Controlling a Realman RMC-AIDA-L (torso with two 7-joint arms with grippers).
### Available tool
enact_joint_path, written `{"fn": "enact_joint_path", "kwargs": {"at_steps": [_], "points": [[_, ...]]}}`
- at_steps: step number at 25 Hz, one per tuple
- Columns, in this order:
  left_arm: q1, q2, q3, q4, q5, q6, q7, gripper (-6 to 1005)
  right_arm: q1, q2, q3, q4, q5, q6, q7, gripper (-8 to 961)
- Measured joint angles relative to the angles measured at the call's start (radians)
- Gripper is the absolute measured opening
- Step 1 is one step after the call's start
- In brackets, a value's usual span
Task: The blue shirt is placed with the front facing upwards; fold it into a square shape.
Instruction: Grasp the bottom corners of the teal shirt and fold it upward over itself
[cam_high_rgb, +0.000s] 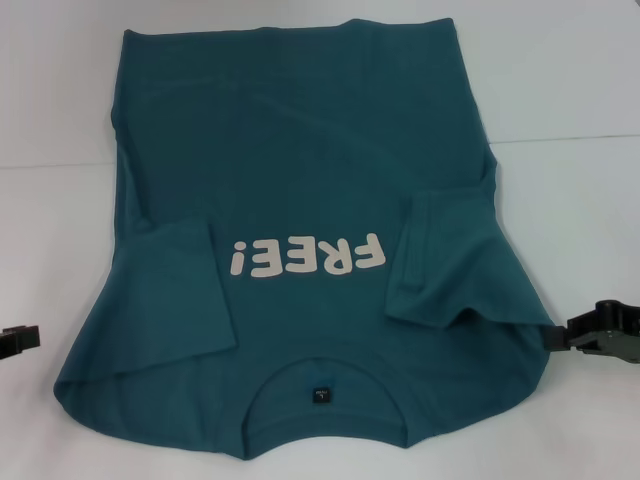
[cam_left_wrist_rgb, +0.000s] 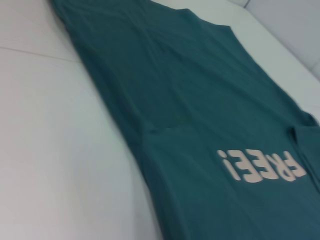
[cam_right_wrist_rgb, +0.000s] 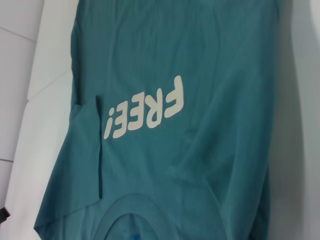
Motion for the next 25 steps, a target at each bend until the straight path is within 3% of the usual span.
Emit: {"fn": "enact_joint_path", "kwargs": {"at_steps": [4, 9, 15, 20, 25], "points": [[0.002, -0.017, 0.027, -0.009, 0.017, -0.037, 0.005, 188, 0.013, 0.0, 0.0, 0.001, -0.001, -0.01, -0.004, 10], [0.001, -0.043, 0.097, -0.016, 0.056, -0.104, -0.013, 290, 0.023, -0.007, -0.007, 0.001, -0.001, -0.01, -0.004, 10], [-0.004, -0.048, 0.101, -0.019, 0.073, -0.114, -0.032, 412, 0.024, -0.012, -0.008, 0.001, -0.002, -0.01, 0.002, 7], [-0.005, -0.048, 0.112, -0.018, 0.075, -0.111, -0.03, 646, 0.028, -0.013, -0.008, 0.007, -0.003, -0.008, 0.003, 9], [-0.004, -0.043, 0.14, -0.006, 0.075, -0.12, -0.031, 806, 0.029, -0.013, -0.009, 0.009, -0.004, -0.008, 0.004, 10]]}}
